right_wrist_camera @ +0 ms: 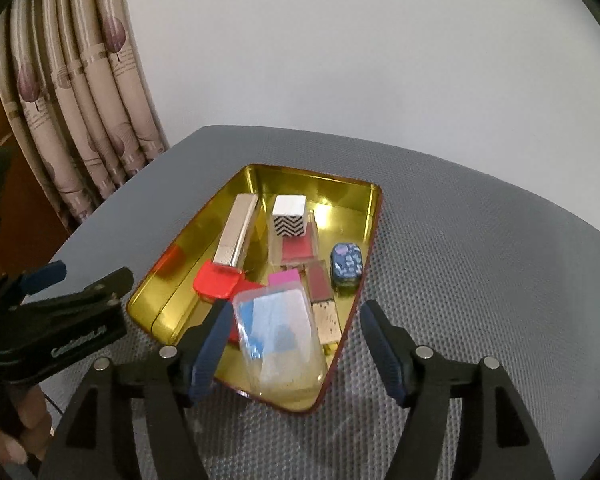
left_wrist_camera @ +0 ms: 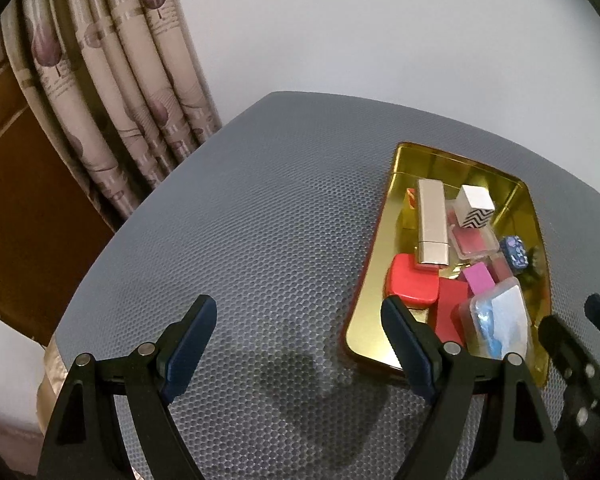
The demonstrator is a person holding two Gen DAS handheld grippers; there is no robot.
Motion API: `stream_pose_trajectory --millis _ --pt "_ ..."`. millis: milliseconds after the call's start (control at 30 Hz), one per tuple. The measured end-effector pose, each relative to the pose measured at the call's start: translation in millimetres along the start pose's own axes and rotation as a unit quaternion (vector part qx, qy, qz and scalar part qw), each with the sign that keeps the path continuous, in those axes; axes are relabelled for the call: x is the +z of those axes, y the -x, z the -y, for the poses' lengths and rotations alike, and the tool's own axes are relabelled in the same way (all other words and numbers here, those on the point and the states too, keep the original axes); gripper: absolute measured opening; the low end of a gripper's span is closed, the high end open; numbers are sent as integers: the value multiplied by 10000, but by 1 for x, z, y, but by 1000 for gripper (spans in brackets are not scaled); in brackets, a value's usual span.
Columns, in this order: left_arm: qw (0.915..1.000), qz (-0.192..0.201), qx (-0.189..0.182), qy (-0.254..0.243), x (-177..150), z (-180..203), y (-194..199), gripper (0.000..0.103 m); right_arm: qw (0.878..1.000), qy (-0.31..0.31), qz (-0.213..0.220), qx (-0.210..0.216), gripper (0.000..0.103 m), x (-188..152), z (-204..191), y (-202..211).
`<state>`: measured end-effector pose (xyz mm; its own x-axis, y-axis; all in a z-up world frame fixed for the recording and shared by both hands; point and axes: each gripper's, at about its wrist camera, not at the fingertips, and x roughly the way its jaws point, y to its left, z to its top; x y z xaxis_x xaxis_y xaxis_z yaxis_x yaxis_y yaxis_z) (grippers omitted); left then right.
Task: Organize rigid objects
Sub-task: 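Lift the open right tool up away from the gold tin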
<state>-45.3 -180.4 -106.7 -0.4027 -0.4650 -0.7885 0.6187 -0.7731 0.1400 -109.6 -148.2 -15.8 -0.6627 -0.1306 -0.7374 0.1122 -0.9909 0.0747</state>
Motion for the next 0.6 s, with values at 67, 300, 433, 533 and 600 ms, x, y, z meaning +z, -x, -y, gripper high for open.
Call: stream_pose_trajectory --millis 67,300,433,533,600 --pt "10000 20 -18 -20 0 3 1 82 10000 62 7 -16 71 -3 -3 2" --pt "9998 76 -3 -170 -1 14 3 82 9999 58 -68 56 73 -15 4 7" --pt "9998 63 -46 -174 0 16 3 82 9999 77 -84 79 73 -17 4 7" --pt "9997 64 -64 -215 -1 17 3 82 9998 99 -147 104 73 -18 2 4" --pt "9997 61 -32 -249 -1 18 3 82 9998 109 -164 95 73 -20 1 3"
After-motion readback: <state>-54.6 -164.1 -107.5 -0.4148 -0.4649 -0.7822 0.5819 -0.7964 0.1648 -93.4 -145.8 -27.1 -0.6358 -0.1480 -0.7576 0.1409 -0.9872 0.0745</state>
